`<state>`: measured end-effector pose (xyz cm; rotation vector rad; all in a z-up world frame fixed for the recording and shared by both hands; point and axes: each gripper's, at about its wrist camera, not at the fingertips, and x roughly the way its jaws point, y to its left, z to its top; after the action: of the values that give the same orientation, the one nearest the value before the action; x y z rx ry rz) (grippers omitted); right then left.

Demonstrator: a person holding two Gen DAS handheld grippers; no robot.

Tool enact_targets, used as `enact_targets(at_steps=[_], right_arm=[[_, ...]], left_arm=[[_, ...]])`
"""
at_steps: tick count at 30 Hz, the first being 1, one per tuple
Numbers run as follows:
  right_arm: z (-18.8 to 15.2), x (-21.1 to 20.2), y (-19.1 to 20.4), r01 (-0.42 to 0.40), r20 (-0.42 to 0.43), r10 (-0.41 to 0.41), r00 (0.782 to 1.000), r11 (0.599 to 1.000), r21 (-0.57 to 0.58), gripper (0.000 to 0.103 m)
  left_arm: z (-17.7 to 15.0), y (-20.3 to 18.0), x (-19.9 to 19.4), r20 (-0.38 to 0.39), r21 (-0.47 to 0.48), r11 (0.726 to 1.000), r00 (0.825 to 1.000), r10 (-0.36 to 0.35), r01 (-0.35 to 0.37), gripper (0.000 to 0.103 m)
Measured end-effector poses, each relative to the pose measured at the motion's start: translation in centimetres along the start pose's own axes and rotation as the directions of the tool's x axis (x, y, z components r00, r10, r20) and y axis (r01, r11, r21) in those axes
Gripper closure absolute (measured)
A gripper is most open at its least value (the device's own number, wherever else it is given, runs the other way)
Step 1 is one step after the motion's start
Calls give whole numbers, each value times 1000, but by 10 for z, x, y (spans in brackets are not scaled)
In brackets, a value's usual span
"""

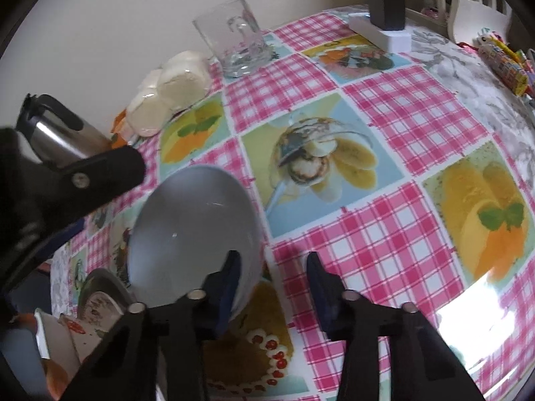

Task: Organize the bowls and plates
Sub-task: 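Grasp the plain white bowl rim with the right tool while the left tool grasps it too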

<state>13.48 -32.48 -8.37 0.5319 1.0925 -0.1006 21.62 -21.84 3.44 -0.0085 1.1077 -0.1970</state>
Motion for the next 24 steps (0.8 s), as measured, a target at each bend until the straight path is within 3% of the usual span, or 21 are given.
enact_targets(at_steps=[7,21,24], right_arm=[[3,-4,-7,-1,21,0,1000,1000,22,85],[8,-11,-46,-16,31,12,999,992,128,86],[8,-9,-50,-1,25,-2,1000,990,140,86]], left_arm=[[-2,0,4,-23,-7,1000,1000,-8,7,5],[-14,-26,22,-88,100,995,996,20,-11,7],[-17,-30,26,-98,117,993,995,31,-20,16]])
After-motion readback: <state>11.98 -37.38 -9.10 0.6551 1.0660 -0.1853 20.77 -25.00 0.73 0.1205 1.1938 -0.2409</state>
